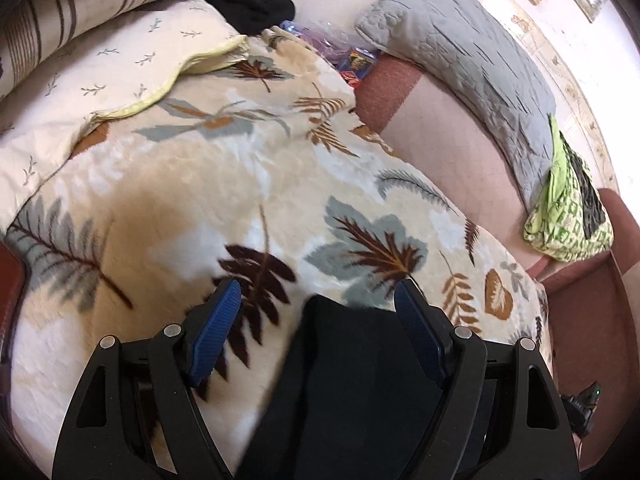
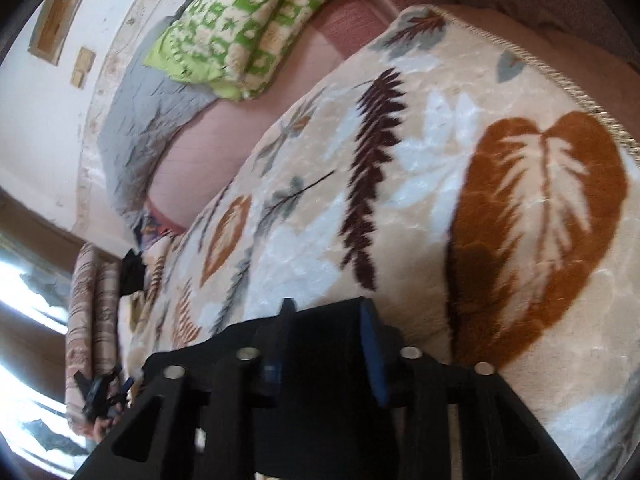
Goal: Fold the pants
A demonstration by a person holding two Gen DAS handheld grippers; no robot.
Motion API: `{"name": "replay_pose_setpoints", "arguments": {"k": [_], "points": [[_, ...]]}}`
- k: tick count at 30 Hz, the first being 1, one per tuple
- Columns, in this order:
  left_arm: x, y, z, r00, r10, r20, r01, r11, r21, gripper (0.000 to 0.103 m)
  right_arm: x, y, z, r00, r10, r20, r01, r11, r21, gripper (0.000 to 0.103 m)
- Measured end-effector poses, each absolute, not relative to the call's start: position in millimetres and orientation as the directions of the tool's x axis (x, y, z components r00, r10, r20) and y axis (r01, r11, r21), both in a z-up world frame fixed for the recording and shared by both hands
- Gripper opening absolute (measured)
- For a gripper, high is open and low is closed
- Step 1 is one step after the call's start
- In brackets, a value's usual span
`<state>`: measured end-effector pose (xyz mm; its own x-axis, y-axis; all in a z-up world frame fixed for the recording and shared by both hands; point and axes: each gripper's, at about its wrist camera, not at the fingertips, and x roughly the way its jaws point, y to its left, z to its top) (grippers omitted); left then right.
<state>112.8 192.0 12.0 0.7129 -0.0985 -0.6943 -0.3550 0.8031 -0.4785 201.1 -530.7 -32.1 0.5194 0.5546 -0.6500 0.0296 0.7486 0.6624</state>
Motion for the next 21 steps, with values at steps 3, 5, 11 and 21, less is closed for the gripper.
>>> {"name": "replay_pose_setpoints", "arguments": {"k": [3,5,11,21], "points": [[114.4,209.8,9.9,0.732,-0.104,-0.673,-0.362,0.778,-0.514,0.08,199.0,-524.4,-29.5,0.504,0.566,-0.652,-0.01,0.759,0.651,0.015],[117.7,222.1,7.3,0.747,-0.114,-0.655,-0.357,0.763,-0.54,0.08,198.8,-521.0,-29.7,0.504,0.545,-0.67,-0.013,0.78,0.626,0.007],[140.0,238.3,-16.1,0.706,-0.212,-0.676,-0.326,0.75,-0.576,0.08,194.3,-513.4,-20.7,0.526,0.493,-0.693,-0.04,0.829,0.558,0.004],[151.0,195.3,-18.1,0.62,-0.382,-0.686,-0.051,0.852,-0.52,0.08,192.5,-513.7,-20.1,0.52,0.479,-0.707,-0.056,0.846,0.531,0.004]]}}
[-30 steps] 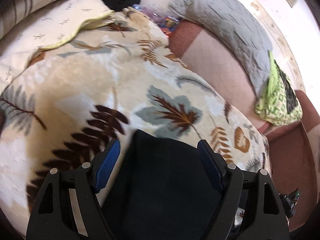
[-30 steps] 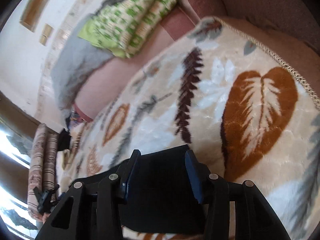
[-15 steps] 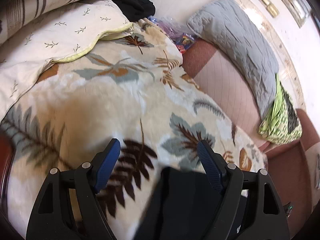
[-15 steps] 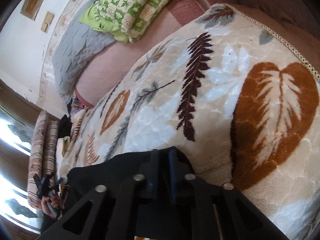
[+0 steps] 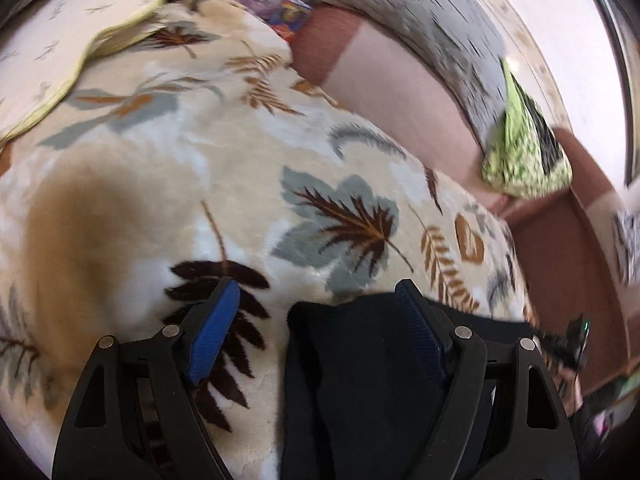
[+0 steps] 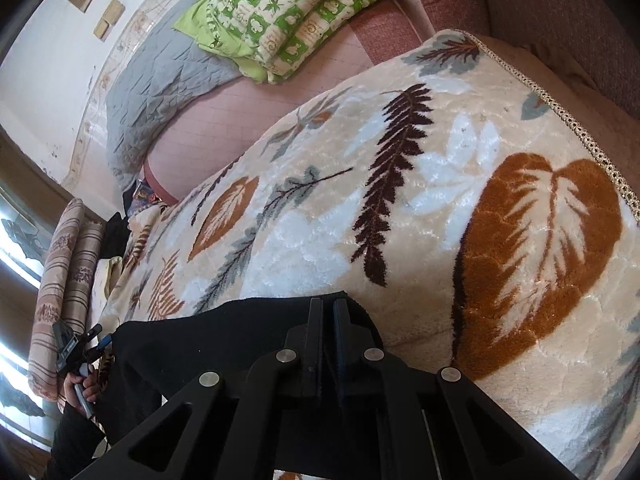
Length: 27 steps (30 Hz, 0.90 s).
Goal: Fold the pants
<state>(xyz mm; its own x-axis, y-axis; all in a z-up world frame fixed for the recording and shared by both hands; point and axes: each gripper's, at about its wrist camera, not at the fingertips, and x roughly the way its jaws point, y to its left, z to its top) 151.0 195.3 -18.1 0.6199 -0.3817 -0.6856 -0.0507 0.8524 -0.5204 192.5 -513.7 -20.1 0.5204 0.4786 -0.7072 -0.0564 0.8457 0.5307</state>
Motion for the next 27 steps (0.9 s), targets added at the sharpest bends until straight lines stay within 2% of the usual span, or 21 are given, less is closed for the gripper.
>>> {"name": "replay_pose_setpoints", "arguments": {"k": [2,6,8,10,13,23,27], "points": [[154.5,183.8,-24.0,0.606,-0.391,-0.693,-0.003,0.87,-0.494,0.079,191.7,-512.0,-20.6,0.517,0.47,-0.715,-0.053,0.852,0.522,0.004],[159.3,162.2,-30.6,0.575,-0.383,-0.723,0.087,0.907,-0.411,0.067,189.1,-510.3,-18.7,0.516,0.464,-0.72,-0.058,0.857,0.511,0.004],[160.4,159.8,-30.5,0.578,-0.38,-0.722,0.108,0.912,-0.395,0.055,188.0,-512.5,-17.5,0.524,0.46,-0.717,-0.055,0.858,0.511,0.004],[162.9,161.8,-32.5,0.578,-0.378,-0.723,0.099,0.912,-0.397,0.024,187.6,-515.1,-18.1,0.527,0.456,-0.717,-0.046,0.858,0.511,0.004],[161.3,161.1,-30.7,0.589,-0.374,-0.717,0.111,0.916,-0.386,0.014,187.8,-516.5,-17.8,0.531,0.45,-0.718,-0.042,0.861,0.508,0.004],[127.4,147.3,15.8,0.698,-0.23,-0.678,0.084,0.967,-0.241,0.01,177.2,-521.5,-1.4,0.569,0.405,-0.715,-0.053,0.886,0.46,0.002],[93.4,138.7,41.3,0.758,-0.19,-0.624,0.063,0.973,-0.221,0.01,160.9,-520.3,10.3,0.581,0.414,-0.7,-0.091,0.888,0.45,0.002]]}}
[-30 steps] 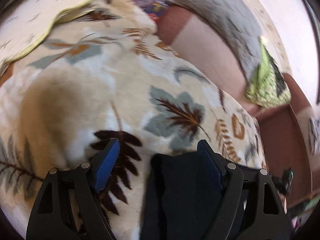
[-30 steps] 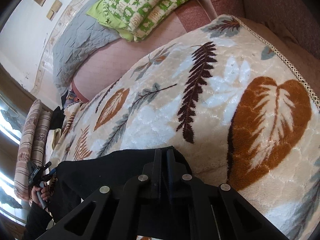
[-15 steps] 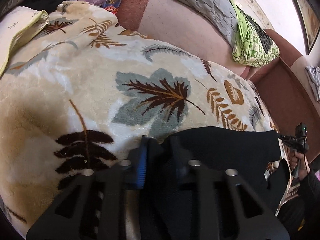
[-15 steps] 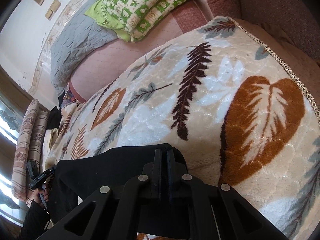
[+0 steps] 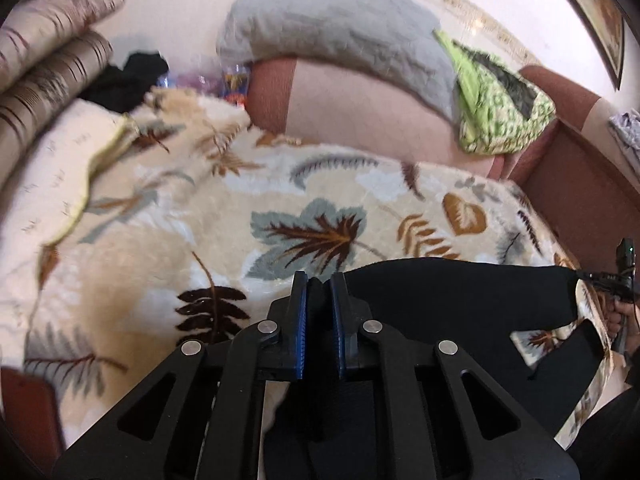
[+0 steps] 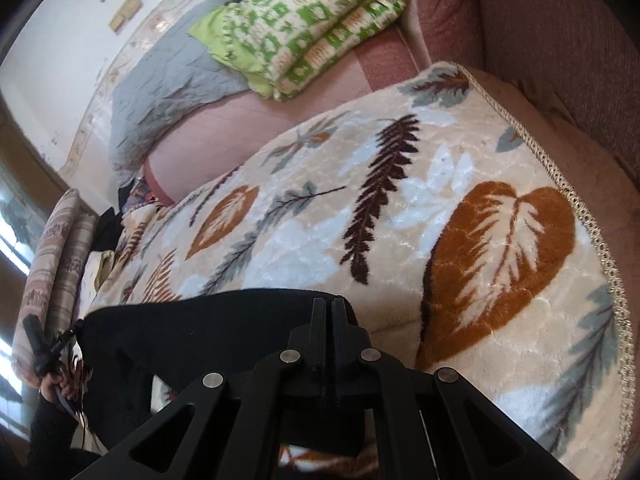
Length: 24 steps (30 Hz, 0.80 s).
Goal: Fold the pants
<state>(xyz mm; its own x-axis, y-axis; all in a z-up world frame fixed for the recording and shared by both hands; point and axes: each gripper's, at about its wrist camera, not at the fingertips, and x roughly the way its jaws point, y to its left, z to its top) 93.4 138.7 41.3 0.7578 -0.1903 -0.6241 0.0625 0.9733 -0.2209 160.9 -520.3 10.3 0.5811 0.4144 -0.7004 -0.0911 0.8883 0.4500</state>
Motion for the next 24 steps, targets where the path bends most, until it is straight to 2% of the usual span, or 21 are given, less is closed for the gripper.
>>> {"name": "replay_pose_setpoints", "arguments": {"k": [4,6,9,13,15,16,18,20,22,23,24], "points": [[65.1,128.6,63.6,0.815,-0.161,-0.557,0.07,0.981,-0.181,0.01,138.4,-522.2,25.6,0.604,0.407,-0.685,-0.129,0.898,0.42,0.002],[57.4,125.3,67.9,0.815,-0.166,-0.555,0.082,0.982,-0.173,0.01,128.5,-519.8,30.9,0.606,0.396,-0.69,-0.157,0.91,0.384,0.002],[46.3,119.7,67.9,0.78,-0.182,-0.599,0.135,0.983,-0.124,0.01,107.2,-515.5,39.1,0.601,0.399,-0.692,-0.226,0.916,0.332,0.001],[26.2,118.1,64.6,0.701,-0.161,-0.695,0.232,0.973,0.009,0.009,69.5,-514.9,47.7,0.584,0.427,-0.69,-0.335,0.901,0.274,0.001],[14.4,120.5,63.9,0.675,-0.151,-0.722,0.265,0.963,0.047,0.007,52.1,-517.8,45.9,0.562,0.432,-0.705,-0.373,0.894,0.25,0.001],[8.4,121.4,62.6,0.668,-0.148,-0.73,0.278,0.959,0.06,0.003,45.6,-519.9,43.2,0.549,0.428,-0.718,-0.383,0.892,0.238,0.0],[-2.0,126.1,59.8,0.651,-0.151,-0.744,0.291,0.955,0.062,0.003,37.9,-525.0,38.0,0.539,0.41,-0.736,-0.384,0.897,0.219,0.0],[-6.8,128.4,59.4,0.656,-0.172,-0.735,0.289,0.957,0.034,0.003,39.5,-533.6,35.6,0.544,0.408,-0.733,-0.351,0.905,0.242,0.001],[-6.2,129.6,58.6,0.666,-0.191,-0.721,0.266,0.964,-0.009,0.003,52.9,-546.0,35.0,0.551,0.439,-0.71,-0.279,0.898,0.339,0.002],[-4.2,129.3,58.7,0.668,-0.205,-0.715,0.261,0.965,-0.032,0.003,59.3,-548.9,35.5,0.557,0.449,-0.699,-0.25,0.893,0.374,0.005],[-2.3,127.6,56.9,0.667,-0.212,-0.714,0.256,0.966,-0.048,0.003,66.8,-551.5,35.6,0.563,0.46,-0.686,-0.223,0.885,0.41,0.012]]}}
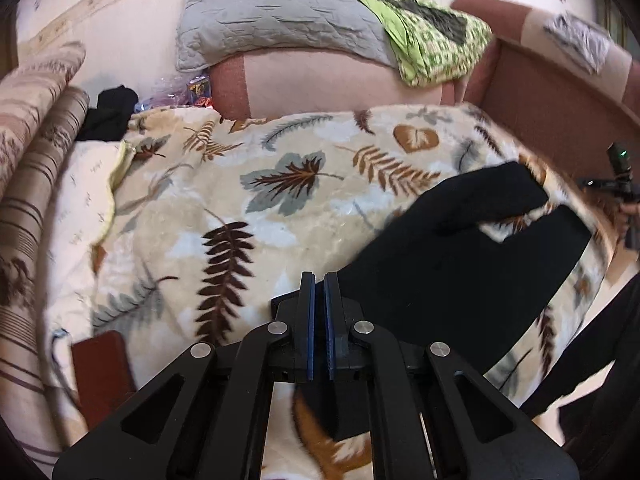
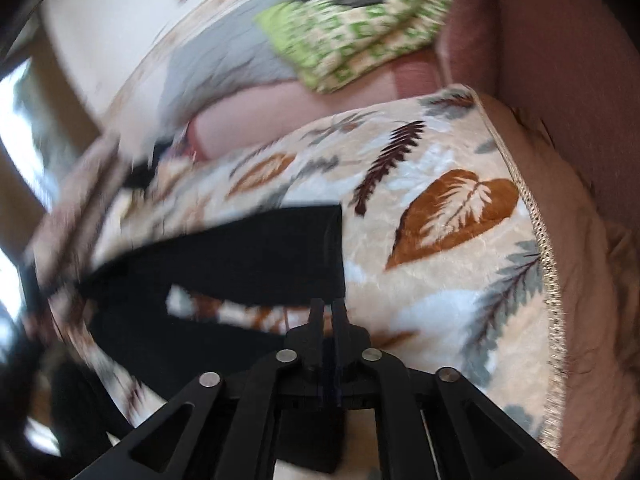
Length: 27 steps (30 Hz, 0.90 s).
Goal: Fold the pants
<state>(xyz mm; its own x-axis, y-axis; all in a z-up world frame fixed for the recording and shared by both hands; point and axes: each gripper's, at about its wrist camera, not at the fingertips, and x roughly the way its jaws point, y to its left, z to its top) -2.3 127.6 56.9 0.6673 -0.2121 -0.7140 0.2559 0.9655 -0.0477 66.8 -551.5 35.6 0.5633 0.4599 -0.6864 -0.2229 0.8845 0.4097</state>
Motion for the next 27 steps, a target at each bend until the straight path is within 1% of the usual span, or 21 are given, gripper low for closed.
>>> {"name": "replay_pose_setpoints", "arguments": {"k": [1,2,3,7,9,11,13,14,15,16,17,19,21,22,23,24,25,27], "points": [[0.6,125.9,55.1,0.666,-0.204,-0.717,0.239,0.97,-0.054,0.003,79.1,-554.1,33.7,0.567,0.475,-0.673,-0.184,0.869,0.459,0.019],[3.0,125.4,54.2,0.66,-0.197,-0.725,0.223,0.973,-0.062,0.003,88.9,-554.6,32.9,0.57,0.483,-0.665,-0.156,0.858,0.49,0.037],[7.1,125.0,51.0,0.641,-0.201,-0.74,0.206,0.975,-0.086,0.003,100.4,-554.6,31.1,0.581,0.496,-0.645,-0.13,0.839,0.528,0.047],[9.0,124.6,52.8,0.656,-0.16,-0.738,0.135,0.986,-0.094,0.004,146.2,-545.8,20.7,0.568,0.559,-0.604,-0.085,0.769,0.633,0.046],[4.8,130.3,55.5,0.684,-0.17,-0.71,0.074,0.984,-0.164,0.006,167.4,-537.3,12.5,0.558,0.553,-0.618,-0.072,0.775,0.628,0.046],[2.0,135.1,55.2,0.7,-0.191,-0.688,0.049,0.974,-0.221,0.013,187.0,-530.4,-0.4,0.534,0.557,-0.636,-0.053,0.773,0.632,0.046],[1.1,139.2,55.3,0.72,-0.188,-0.668,0.02,0.968,-0.251,0.032,201.4,-525.4,-11.4,0.511,0.567,-0.646,-0.046,0.768,0.638,0.046],[2.1,140.6,56.2,0.725,-0.182,-0.665,0.017,0.969,-0.247,0.037,204.5,-523.9,-15.1,0.501,0.574,-0.647,-0.045,0.764,0.644,0.046],[4.3,143.2,57.3,0.731,-0.167,-0.662,0.009,0.972,-0.236,0.048,207.8,-521.5,-17.9,0.491,0.573,-0.656,-0.039,0.767,0.64,0.046],[6.6,146.5,58.2,0.733,-0.15,-0.663,-0.007,0.974,-0.228,0.054,209.1,-520.1,-19.5,0.484,0.571,-0.663,-0.037,0.77,0.637,0.046],[8.6,149.5,58.4,0.734,-0.14,-0.665,-0.019,0.974,-0.225,0.054,210.0,-518.1,-21.1,0.473,0.568,-0.673,-0.035,0.776,0.63,0.046],[15.0,164.0,61.0,0.739,-0.135,-0.66,-0.052,0.965,-0.256,0.054,210.1,-516.9,-24.2,0.461,0.568,-0.682,-0.037,0.78,0.625,0.042],[19.9,176.0,61.3,0.74,-0.133,-0.659,-0.083,0.955,-0.285,0.055,210.0,-517.7,-27.1,0.454,0.591,-0.667,-0.055,0.766,0.641,0.027],[23.1,181.7,61.5,0.742,-0.129,-0.658,-0.095,0.951,-0.293,0.055,209.8,-515.2,-28.1,0.443,0.592,-0.673,-0.072,0.772,0.632,0.023],[26.6,187.3,62.1,0.744,-0.128,-0.655,-0.103,0.947,-0.303,0.055,209.7,-512.8,-29.4,0.431,0.59,-0.683,-0.087,0.78,0.619,0.012],[33.1,193.6,62.6,0.743,-0.132,-0.656,-0.105,0.945,-0.309,0.056,208.6,-509.4,-30.3,0.42,0.588,-0.691,-0.106,0.788,0.606,0.004],[37.6,197.1,62.9,0.739,-0.128,-0.661,-0.106,0.948,-0.302,0.056,207.7,-507.5,-29.9,0.421,0.584,-0.694,-0.12,0.794,0.596,0.004],[55.7,206.4,64.5,0.712,-0.099,-0.695,-0.107,0.963,-0.247,0.056,202.5,-503.1,-24.0,0.429,0.585,-0.689,-0.167,0.8,0.576,0.003]]}}
